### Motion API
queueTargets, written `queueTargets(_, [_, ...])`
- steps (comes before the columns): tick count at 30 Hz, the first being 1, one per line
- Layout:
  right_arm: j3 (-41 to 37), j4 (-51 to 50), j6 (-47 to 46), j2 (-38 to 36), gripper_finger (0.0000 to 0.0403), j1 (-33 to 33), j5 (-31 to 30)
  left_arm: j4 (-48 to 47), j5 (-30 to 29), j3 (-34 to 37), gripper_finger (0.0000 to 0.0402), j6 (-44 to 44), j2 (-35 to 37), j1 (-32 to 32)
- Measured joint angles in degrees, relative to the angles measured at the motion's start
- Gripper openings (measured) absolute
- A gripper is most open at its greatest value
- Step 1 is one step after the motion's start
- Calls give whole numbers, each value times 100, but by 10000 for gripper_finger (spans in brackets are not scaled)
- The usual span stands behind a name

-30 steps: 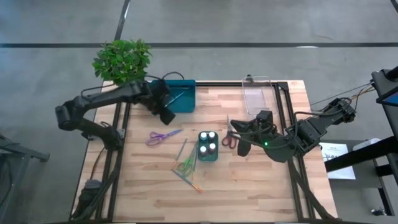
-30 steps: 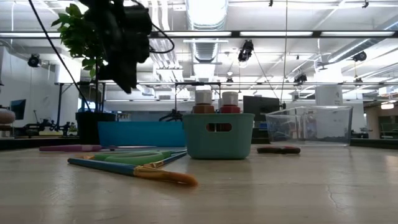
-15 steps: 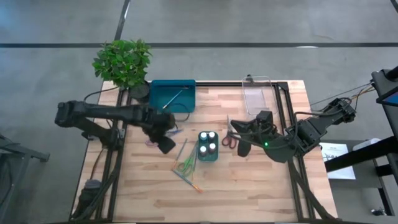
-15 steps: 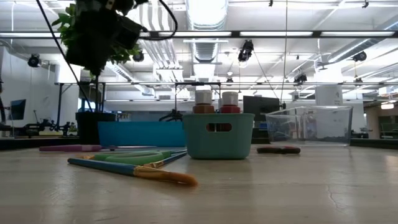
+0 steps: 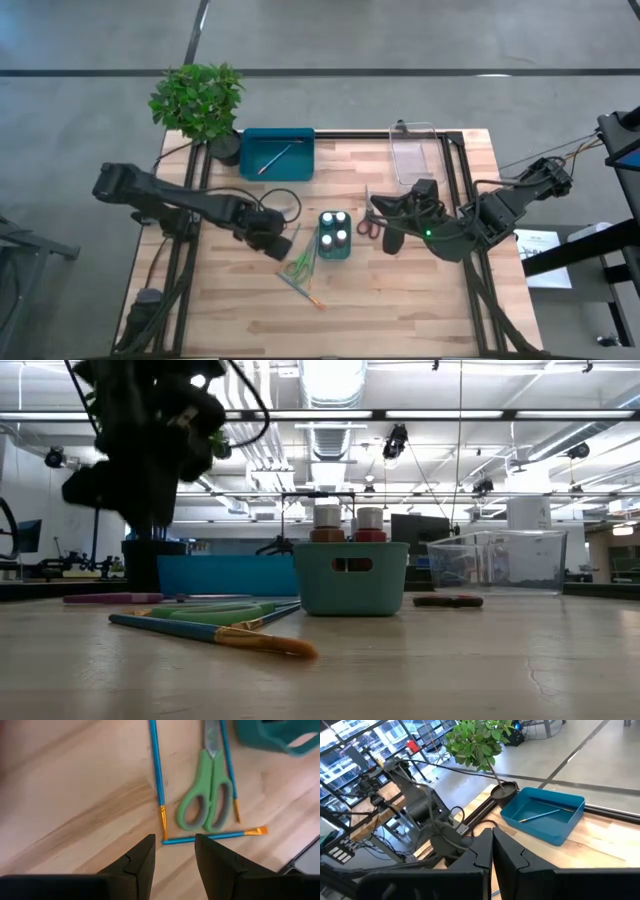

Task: Pick & Place Paint Supplies
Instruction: Put the top big blue paint brush into the blue bin

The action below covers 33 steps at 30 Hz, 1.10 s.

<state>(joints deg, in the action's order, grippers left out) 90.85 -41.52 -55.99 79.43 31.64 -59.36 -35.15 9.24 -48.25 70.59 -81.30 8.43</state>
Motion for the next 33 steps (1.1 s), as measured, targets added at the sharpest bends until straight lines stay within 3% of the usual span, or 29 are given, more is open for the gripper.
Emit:
queueTargets(4, [-2, -4, 51, -39, 9, -4, 92, 373, 312, 289, 147, 191, -241, 19])
queueTargets(15, [-2, -20, 73, -95, 9, -4, 96, 837, 449, 284, 144, 192, -758, 311])
queueTargets(26, [-2, -73, 64, -95, 9, -4, 136, 856, 432, -174, 65, 11, -1308, 424])
queueTargets(33, [-2, -75, 25, -95, 9, -4, 147, 701, 432, -247, 57, -6, -1452, 428])
